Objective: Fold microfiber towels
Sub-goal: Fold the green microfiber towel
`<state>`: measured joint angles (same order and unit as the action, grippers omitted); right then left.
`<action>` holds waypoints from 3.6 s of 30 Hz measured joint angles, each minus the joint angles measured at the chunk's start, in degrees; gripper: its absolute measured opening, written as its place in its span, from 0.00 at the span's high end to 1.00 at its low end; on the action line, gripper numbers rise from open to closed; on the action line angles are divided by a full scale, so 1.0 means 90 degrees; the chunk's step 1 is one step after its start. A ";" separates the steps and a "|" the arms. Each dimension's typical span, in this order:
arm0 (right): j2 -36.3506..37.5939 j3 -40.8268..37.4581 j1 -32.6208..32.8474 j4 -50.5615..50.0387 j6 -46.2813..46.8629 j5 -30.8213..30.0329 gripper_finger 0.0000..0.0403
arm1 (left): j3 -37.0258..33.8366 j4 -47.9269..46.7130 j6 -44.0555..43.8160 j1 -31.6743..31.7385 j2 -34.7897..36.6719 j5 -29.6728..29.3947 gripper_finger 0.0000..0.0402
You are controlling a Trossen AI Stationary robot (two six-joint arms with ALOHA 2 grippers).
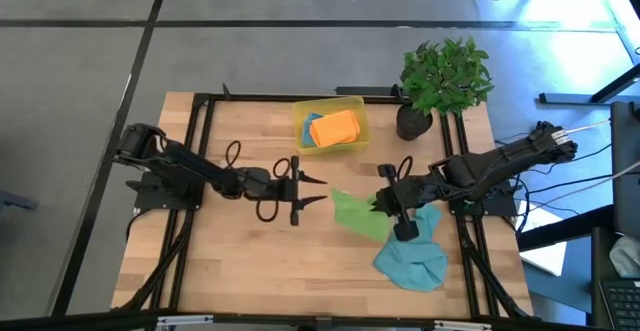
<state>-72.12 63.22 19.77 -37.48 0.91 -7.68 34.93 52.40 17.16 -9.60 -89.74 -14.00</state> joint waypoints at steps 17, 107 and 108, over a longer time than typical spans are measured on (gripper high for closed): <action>-0.0002 0.0000 0.0000 0.0059 0.0056 0.0153 0.98 | 0.0496 0.0077 0.0378 0.0023 -0.0511 0.0019 0.61; -0.1285 -0.0709 -0.1284 0.4385 0.0113 0.5127 0.51 | 0.3731 -0.6752 0.3582 -0.1580 0.0489 -0.1729 1.00; -0.1285 -0.0707 -0.1209 0.4388 0.0155 0.5139 0.51 | 0.3731 -0.6752 0.3619 -0.1584 0.0549 -0.1766 1.00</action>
<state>-83.68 56.86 8.89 2.01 2.30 38.57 68.51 -8.38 49.73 -23.86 -84.80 -29.89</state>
